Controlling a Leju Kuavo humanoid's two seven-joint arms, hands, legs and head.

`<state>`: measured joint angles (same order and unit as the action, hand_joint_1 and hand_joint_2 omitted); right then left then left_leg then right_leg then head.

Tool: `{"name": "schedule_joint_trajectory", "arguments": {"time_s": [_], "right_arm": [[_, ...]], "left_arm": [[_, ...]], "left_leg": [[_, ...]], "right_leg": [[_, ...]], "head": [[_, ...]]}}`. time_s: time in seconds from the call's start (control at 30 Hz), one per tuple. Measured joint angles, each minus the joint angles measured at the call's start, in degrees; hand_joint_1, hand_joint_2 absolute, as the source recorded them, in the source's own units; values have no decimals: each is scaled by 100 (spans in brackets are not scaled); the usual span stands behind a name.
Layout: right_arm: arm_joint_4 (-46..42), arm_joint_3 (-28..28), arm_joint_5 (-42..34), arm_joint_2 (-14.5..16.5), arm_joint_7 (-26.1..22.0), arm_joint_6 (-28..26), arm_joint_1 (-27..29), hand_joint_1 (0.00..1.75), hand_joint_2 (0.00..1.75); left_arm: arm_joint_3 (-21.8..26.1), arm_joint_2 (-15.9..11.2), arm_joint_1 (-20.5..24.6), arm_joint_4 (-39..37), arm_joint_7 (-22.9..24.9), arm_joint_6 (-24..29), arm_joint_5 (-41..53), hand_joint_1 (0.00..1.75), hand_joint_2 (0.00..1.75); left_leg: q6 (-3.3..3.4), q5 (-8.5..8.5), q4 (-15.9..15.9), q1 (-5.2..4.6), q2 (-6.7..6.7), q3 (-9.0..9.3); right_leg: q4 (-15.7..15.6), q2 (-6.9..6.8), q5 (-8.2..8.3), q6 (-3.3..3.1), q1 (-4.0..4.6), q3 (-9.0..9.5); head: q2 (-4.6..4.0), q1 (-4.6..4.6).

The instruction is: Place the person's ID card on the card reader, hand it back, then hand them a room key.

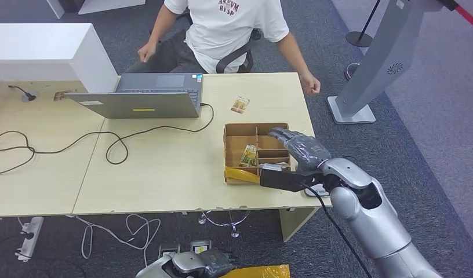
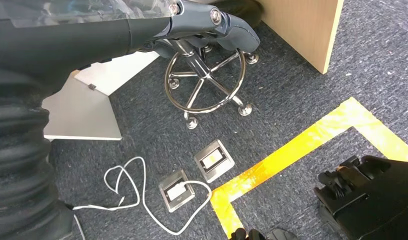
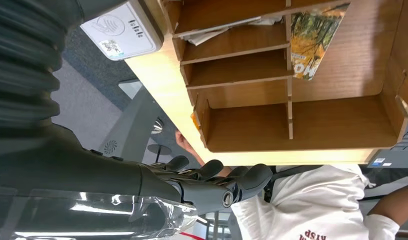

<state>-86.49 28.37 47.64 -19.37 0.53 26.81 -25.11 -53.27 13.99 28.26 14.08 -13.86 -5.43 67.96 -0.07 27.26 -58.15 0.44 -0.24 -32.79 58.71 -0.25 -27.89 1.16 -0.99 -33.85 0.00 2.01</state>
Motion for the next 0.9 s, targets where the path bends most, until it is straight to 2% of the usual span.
{"name": "schedule_joint_trajectory", "arguments": {"time_s": [0.47,0.9], "right_arm": [[249,116,6,40,-65,-254,-91,0,175],[600,124,192,119,-295,-416,-407,0,175]], "left_arm": [[0,40,108,0,-144,70,84,0,175],[0,44,182,0,-151,168,100,0,175]], "left_leg": [[0,0,0,0,0,0],[0,-1,0,0,0,0]], "right_leg": [[0,0,0,0,0,0],[1,0,0,0,0,0]], "head": [[0,0],[0,0]]}}
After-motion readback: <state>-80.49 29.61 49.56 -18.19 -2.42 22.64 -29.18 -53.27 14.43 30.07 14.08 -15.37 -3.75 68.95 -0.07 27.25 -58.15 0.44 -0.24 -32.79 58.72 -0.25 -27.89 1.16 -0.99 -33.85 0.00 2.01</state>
